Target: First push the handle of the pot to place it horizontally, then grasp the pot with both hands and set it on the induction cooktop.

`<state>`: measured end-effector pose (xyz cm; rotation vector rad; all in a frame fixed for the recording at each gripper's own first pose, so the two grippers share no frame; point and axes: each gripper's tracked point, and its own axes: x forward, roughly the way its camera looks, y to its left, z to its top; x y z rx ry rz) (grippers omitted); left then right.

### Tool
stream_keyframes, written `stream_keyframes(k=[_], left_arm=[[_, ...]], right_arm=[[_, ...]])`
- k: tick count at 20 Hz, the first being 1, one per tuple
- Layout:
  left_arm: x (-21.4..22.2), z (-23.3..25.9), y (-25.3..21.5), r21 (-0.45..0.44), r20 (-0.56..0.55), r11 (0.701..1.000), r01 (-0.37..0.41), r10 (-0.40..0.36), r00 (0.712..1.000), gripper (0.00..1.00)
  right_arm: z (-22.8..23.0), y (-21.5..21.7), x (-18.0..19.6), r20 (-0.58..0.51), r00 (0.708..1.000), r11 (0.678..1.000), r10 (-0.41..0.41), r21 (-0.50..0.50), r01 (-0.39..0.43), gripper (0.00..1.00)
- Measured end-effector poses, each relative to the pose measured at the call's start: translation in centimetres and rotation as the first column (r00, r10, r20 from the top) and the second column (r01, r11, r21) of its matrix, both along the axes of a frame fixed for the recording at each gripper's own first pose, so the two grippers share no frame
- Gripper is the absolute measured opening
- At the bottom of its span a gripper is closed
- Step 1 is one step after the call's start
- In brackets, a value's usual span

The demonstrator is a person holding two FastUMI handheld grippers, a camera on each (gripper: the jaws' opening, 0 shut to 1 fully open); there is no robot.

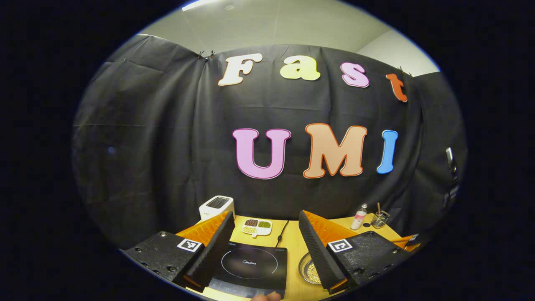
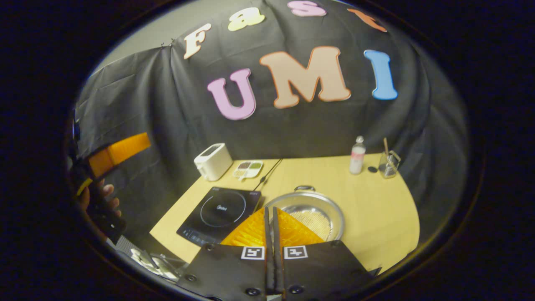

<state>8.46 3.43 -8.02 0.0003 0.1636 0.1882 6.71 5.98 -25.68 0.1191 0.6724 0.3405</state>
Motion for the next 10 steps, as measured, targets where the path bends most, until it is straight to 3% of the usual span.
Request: stream_keyframes(k=[1,6,7,8,10], left_arm=[[0.1,-0.2,0.0,0.005,-0.005,1.0,-0.015,0.015,1.0,0.89],[1.0,-2.3,0.5,0.001,-0.043,0.999,-0.038,0.038,0.998,0.89],[1.4,-2.8,0.7,-0.004,-0.049,1.0,-0.029,0.029,0.998,0.99],[2.0,-3.1,1.1,-0.006,-0.05,1.0,-0.023,0.022,0.998,0.89],[3.0,-3.9,1.9,-0.02,-0.055,1.0,-0.004,0.003,0.998,0.89]], right_arm=[[-1.6,0.4,-0.4,-0.042,0.999,1.0,0.026,0.009,-0.026,0.03],[-9.0,1.5,-2.6,-0.245,0.965,0.996,0.088,-0.005,-0.092,0.0],[-9.8,1.9,-2.8,-0.264,0.96,0.995,0.092,-0.008,-0.098,0.03],[-10.5,2.2,-2.7,-0.279,0.956,0.995,0.089,-0.015,-0.097,0.03],[-11.8,2.8,-2.7,-0.314,0.946,0.995,0.076,-0.035,-0.091,0.02]])
